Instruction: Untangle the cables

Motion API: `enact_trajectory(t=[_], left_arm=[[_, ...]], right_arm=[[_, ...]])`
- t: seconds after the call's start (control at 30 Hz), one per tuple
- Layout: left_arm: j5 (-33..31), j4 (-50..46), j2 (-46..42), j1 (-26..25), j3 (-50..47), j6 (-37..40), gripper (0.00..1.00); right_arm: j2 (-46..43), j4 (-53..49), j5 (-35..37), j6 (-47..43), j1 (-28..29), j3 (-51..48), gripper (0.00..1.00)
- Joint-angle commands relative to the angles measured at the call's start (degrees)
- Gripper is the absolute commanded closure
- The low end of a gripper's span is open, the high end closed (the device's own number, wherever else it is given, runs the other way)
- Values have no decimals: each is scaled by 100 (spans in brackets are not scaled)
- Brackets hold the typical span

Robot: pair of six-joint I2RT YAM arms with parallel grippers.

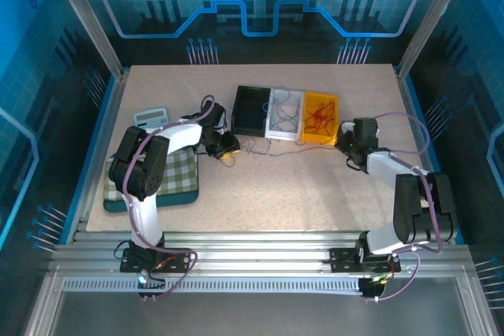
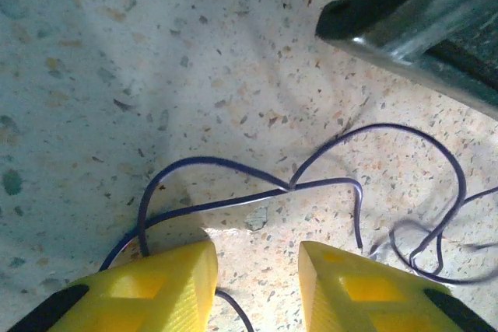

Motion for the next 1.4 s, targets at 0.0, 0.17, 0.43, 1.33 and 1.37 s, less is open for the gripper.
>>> enact_trajectory(t=[0.0,0.17,0.43,1.33,1.37], left_arm=[[-691,-636,280,219,-218,-117,63],[-731,-601,249,272,-312,-146,61],[-626,-522,312,260,-295,-65,61],[-442,-285,-130,13,-76,275,90],[-572,-298,-244,-54,-32,363,83]], right_arm=[[-329,-271,571,121,-346,-145,100],[-638,-297,454,213,-796,-225,100],[-731,991,-1430,-400,-523,-29,100],[-222,91,-993,-1510,1179,1156,100],[-212,94,-996,-1510,1179,1156,100]])
